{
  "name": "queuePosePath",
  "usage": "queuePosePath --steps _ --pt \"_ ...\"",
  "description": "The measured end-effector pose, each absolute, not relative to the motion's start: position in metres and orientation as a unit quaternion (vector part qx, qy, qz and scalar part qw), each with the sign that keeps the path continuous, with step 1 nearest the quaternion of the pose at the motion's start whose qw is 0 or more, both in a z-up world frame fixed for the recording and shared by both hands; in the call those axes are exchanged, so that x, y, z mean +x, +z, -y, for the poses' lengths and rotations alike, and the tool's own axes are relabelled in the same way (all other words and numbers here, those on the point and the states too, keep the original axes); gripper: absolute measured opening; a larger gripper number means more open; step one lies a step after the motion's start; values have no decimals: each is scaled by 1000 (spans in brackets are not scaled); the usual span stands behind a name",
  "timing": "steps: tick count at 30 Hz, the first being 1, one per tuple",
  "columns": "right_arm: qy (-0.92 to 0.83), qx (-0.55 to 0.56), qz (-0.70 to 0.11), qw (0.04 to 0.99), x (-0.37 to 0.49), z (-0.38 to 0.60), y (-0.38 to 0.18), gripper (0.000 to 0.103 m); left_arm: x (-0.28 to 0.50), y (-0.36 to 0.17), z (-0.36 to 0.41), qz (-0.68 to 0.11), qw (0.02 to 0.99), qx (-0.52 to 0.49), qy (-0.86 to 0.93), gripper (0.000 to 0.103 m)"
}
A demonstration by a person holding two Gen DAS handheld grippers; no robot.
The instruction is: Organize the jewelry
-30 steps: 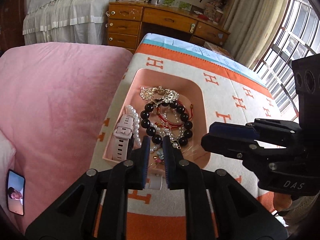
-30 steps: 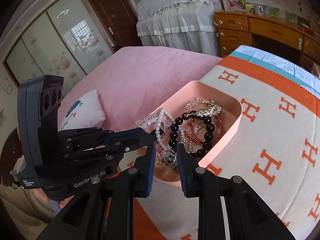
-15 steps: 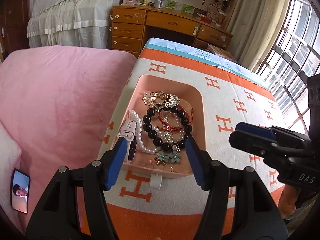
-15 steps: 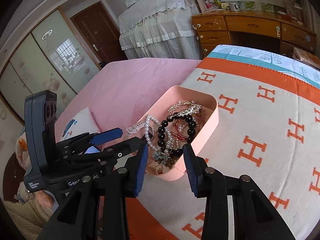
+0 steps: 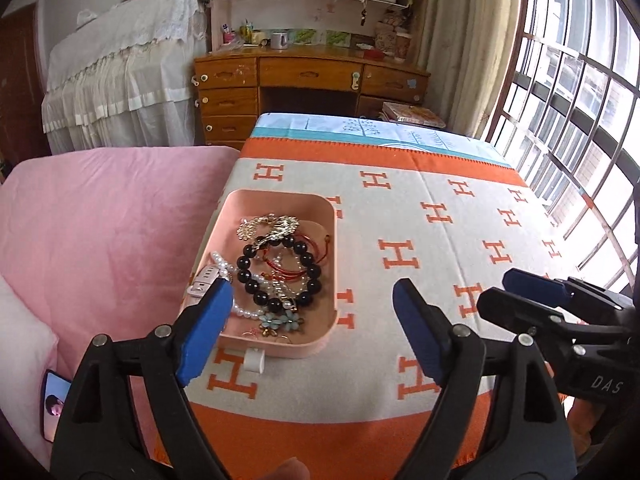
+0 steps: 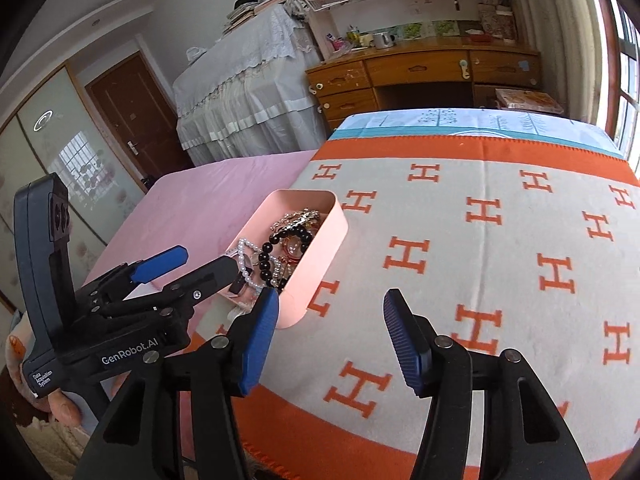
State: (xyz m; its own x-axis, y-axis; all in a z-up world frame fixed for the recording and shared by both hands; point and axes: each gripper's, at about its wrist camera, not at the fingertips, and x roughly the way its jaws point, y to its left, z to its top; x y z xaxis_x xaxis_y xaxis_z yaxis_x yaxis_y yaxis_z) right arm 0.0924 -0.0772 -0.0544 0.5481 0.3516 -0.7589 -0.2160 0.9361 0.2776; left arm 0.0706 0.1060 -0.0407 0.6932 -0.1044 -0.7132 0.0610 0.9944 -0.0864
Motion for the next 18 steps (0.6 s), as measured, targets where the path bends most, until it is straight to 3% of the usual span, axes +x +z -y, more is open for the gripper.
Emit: queuePosePath --steps 2,18 --pt "141 74 -438 885 83 84 -48 70 65 -36 -97 -388 920 -22 -46 81" --pt "71 68 -354 930 13 125 20 80 32 14 -28 -348 937 22 -32 83"
